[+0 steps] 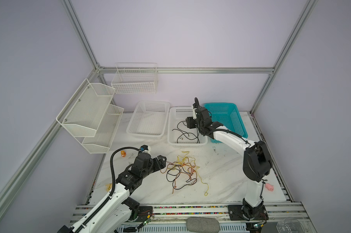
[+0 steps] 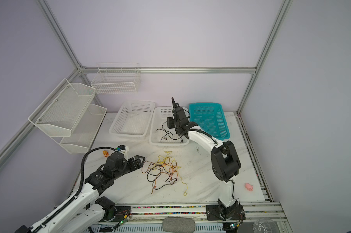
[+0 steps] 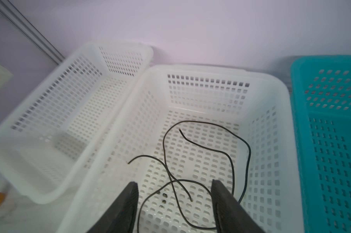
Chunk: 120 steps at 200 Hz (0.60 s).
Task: Untangle the cables
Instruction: 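Move both grippers down to the wire tangle from opposite sides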
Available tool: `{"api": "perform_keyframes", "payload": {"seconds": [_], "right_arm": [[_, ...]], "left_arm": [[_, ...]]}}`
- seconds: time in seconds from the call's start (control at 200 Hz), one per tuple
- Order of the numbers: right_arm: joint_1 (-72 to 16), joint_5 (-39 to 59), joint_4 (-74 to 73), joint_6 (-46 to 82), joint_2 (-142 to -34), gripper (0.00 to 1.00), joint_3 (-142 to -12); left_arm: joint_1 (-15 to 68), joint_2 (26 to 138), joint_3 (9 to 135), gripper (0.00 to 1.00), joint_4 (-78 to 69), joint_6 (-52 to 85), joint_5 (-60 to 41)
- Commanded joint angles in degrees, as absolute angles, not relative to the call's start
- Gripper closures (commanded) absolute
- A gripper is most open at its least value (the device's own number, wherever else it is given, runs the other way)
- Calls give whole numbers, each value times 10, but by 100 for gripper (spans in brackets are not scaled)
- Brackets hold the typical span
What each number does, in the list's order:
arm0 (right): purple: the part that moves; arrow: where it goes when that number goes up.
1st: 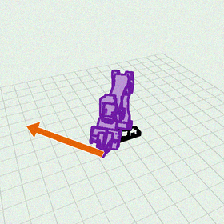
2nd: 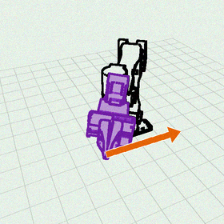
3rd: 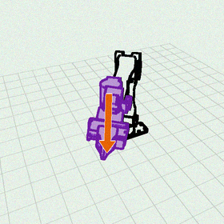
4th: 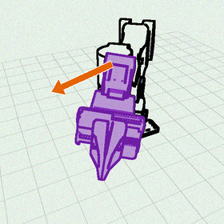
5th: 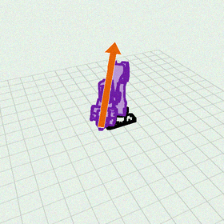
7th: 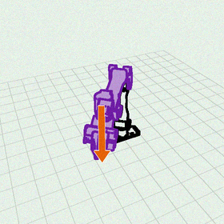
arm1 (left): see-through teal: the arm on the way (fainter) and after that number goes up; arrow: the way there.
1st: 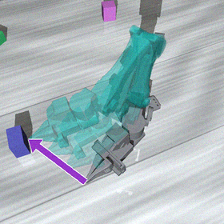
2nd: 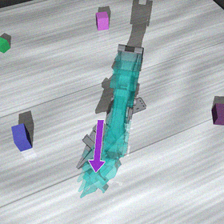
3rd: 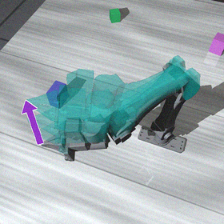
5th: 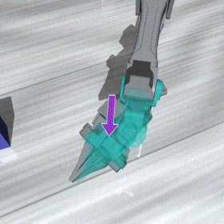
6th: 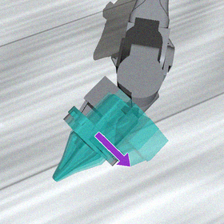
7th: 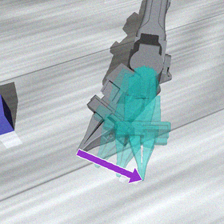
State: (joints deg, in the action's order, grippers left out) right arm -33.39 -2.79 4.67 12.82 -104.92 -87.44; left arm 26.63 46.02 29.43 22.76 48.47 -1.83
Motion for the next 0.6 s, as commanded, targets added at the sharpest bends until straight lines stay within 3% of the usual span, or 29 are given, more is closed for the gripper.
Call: {"api": "perform_keyframes", "payload": {"seconds": [0.0, 0.35, 0.595], "right_arm": [[-338, -1, 9, 201, -974, 35, -811], [-454, 96, 36, 188, -771, 35, -600], [-513, 85, 86, 184, -619, 38, -464]], "left_arm": [[265, 475, 271, 12, 202, 503, -49], [276, 505, 238, 11, 188, 528, -94], [306, 564, 252, 11, 134, 534, -107]]}}
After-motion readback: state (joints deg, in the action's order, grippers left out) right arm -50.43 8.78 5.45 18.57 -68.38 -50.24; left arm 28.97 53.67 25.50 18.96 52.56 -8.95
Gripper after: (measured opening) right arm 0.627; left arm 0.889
